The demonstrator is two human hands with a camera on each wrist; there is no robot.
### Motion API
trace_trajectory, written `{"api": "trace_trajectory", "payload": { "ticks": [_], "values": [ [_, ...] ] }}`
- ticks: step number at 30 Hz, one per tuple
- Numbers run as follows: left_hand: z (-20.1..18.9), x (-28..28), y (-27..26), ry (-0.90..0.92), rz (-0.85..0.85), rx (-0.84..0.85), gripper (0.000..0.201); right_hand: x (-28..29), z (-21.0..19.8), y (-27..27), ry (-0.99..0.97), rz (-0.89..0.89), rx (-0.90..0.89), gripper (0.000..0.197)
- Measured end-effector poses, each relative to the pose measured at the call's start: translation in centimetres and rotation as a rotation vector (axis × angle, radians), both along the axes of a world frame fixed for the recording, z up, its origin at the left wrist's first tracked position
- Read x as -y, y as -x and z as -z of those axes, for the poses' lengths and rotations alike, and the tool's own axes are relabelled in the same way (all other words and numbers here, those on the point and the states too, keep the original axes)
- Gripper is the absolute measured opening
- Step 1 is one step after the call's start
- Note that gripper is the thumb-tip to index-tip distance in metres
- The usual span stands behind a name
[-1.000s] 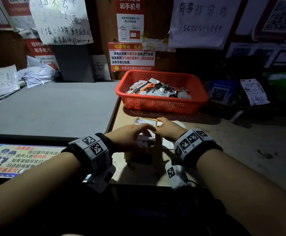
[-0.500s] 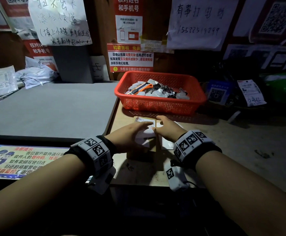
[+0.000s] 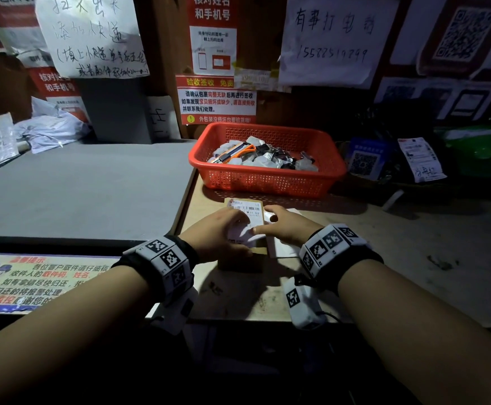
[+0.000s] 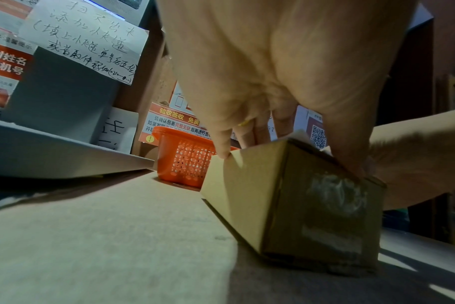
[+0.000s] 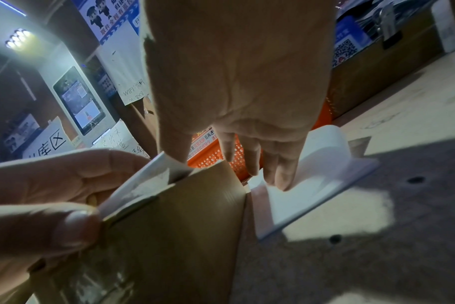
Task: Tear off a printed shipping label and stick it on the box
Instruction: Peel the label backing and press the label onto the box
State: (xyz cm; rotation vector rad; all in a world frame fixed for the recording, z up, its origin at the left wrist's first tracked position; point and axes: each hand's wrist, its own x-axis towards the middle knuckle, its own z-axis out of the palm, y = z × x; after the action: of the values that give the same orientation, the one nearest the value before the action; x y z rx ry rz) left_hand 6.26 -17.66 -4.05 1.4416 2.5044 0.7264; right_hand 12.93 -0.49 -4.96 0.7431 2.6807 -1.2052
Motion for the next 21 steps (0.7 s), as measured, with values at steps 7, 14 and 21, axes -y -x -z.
{"api": "trace_trajectory", "payload": {
  "ticks": [7, 14, 21],
  "values": [
    [0.2, 0.3, 0.5, 0.011, 0.025, 0.002, 0.046, 0.1, -0.1, -0.3, 0.060, -0.060, 0.013, 0.082],
    [-0.5, 0.7, 0.3, 0.041, 0.049, 0.094, 0.036, -0.8, 1.8, 0.8, 0.053, -0.078, 0.021, 0.112],
    [-0.2, 0.3, 0.8, 0.040, 0.004, 0.006, 0.027, -1.4, 1.9, 0.7, 0.049, -0.115, 0.047, 0.126]
  ]
}}
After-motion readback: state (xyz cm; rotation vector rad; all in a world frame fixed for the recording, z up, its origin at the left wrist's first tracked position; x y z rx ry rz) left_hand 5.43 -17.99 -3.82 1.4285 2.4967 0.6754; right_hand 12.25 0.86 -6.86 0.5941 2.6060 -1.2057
